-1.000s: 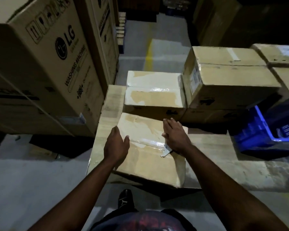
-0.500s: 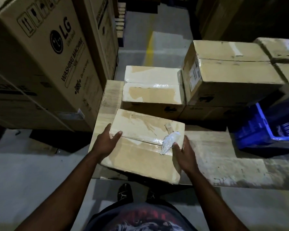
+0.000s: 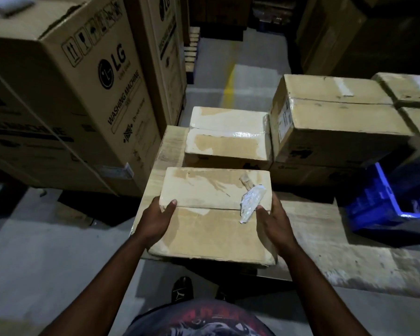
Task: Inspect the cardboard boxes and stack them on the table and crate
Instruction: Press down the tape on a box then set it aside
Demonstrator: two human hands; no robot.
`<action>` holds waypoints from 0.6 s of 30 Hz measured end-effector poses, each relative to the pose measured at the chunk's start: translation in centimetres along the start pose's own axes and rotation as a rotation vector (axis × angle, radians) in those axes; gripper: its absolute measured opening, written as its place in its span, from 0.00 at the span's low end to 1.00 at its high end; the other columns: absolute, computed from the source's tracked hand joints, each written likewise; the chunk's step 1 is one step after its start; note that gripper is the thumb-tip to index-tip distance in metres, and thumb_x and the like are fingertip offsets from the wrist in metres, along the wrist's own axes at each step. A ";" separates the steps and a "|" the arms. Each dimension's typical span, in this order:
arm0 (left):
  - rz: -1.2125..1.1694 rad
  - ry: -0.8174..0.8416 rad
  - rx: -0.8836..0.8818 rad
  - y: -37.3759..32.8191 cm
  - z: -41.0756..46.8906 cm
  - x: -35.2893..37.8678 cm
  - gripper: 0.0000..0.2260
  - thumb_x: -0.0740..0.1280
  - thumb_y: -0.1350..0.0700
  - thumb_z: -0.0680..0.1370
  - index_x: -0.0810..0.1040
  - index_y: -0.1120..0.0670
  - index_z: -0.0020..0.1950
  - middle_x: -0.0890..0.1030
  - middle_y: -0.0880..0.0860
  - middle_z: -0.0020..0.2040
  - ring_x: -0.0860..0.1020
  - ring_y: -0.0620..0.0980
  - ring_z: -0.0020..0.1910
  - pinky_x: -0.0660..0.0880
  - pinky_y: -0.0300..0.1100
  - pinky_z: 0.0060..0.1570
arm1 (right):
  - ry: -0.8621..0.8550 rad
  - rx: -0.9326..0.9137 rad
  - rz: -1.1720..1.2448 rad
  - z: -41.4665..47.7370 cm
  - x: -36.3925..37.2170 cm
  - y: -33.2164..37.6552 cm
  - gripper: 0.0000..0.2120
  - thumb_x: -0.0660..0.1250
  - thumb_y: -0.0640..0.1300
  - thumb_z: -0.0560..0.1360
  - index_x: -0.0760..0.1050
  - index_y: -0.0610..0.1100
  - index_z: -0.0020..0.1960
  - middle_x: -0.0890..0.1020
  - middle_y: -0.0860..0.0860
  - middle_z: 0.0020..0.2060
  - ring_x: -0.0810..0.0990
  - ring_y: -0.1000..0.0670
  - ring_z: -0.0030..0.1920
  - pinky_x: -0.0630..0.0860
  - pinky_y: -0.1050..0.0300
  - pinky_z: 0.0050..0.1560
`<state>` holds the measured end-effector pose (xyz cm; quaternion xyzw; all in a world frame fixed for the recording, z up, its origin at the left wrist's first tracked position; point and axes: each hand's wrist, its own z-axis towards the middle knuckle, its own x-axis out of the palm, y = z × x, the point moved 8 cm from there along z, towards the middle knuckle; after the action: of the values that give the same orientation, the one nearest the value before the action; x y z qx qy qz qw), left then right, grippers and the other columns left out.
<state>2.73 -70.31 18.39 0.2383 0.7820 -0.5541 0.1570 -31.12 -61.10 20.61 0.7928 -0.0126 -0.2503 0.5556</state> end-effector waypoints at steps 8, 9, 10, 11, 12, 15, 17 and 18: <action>-0.270 0.035 0.140 -9.2 -1.7 -3.4 0.15 0.63 0.55 0.82 0.68 0.49 0.68 0.78 0.47 0.58 0.77 0.48 0.58 0.75 0.40 0.56 | -0.001 -0.210 0.041 1.4 -2.9 9.0 0.20 0.63 0.43 0.80 0.68 0.54 0.71 0.78 0.56 0.63 0.76 0.54 0.63 0.71 0.49 0.67; -0.284 0.042 0.138 -10.3 -1.7 -3.8 0.17 0.62 0.57 0.82 0.65 0.49 0.70 0.77 0.49 0.58 0.76 0.48 0.57 0.76 0.42 0.55 | -0.004 -0.216 0.040 2.0 -3.3 9.7 0.20 0.63 0.44 0.80 0.68 0.55 0.71 0.78 0.56 0.63 0.76 0.53 0.63 0.71 0.47 0.68; -0.303 0.036 0.118 -11.0 -1.6 -4.2 0.19 0.62 0.59 0.82 0.62 0.49 0.71 0.75 0.51 0.59 0.76 0.50 0.57 0.76 0.44 0.54 | -0.001 -0.213 0.047 2.5 -3.7 10.5 0.20 0.64 0.46 0.79 0.69 0.56 0.70 0.79 0.56 0.63 0.77 0.52 0.63 0.72 0.45 0.68; -0.324 0.025 0.098 -11.5 -1.2 -4.7 0.20 0.61 0.60 0.82 0.59 0.49 0.71 0.74 0.53 0.59 0.76 0.51 0.57 0.77 0.47 0.54 | 0.002 -0.208 0.063 3.0 -4.1 11.2 0.19 0.64 0.47 0.79 0.70 0.57 0.69 0.79 0.55 0.62 0.77 0.51 0.63 0.72 0.43 0.67; -0.319 0.005 0.083 -12.0 -0.9 -5.2 0.21 0.62 0.59 0.81 0.57 0.50 0.71 0.73 0.54 0.60 0.76 0.53 0.57 0.78 0.51 0.55 | 0.005 -0.210 0.075 3.3 -4.5 12.1 0.19 0.64 0.47 0.79 0.70 0.57 0.68 0.79 0.55 0.62 0.77 0.51 0.62 0.73 0.42 0.67; -0.291 -0.028 0.087 -13.8 -0.3 -6.2 0.23 0.67 0.52 0.77 0.59 0.44 0.67 0.73 0.54 0.61 0.77 0.55 0.58 0.77 0.59 0.57 | -0.002 -0.228 0.071 4.1 -5.6 14.8 0.20 0.64 0.45 0.80 0.69 0.54 0.71 0.78 0.54 0.63 0.77 0.51 0.62 0.73 0.46 0.66; -0.321 -0.039 0.117 -15.2 -0.2 -6.6 0.23 0.68 0.54 0.79 0.60 0.47 0.69 0.75 0.50 0.55 0.78 0.53 0.54 0.79 0.56 0.54 | 0.004 -0.254 0.039 5.2 -6.2 16.6 0.21 0.63 0.46 0.79 0.68 0.55 0.72 0.78 0.54 0.64 0.76 0.50 0.63 0.73 0.46 0.66; -0.331 -0.039 0.137 -15.9 0.0 -6.8 0.23 0.67 0.55 0.79 0.60 0.49 0.71 0.75 0.49 0.55 0.79 0.52 0.53 0.79 0.55 0.53 | 0.007 -0.271 0.026 5.7 -6.5 17.4 0.22 0.63 0.46 0.78 0.68 0.55 0.71 0.78 0.54 0.65 0.76 0.49 0.64 0.73 0.45 0.66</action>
<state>-0.32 -75.95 34.46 0.1056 0.7678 -0.6289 0.0622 -34.66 -70.81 37.11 0.7111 0.0127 -0.2396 0.6609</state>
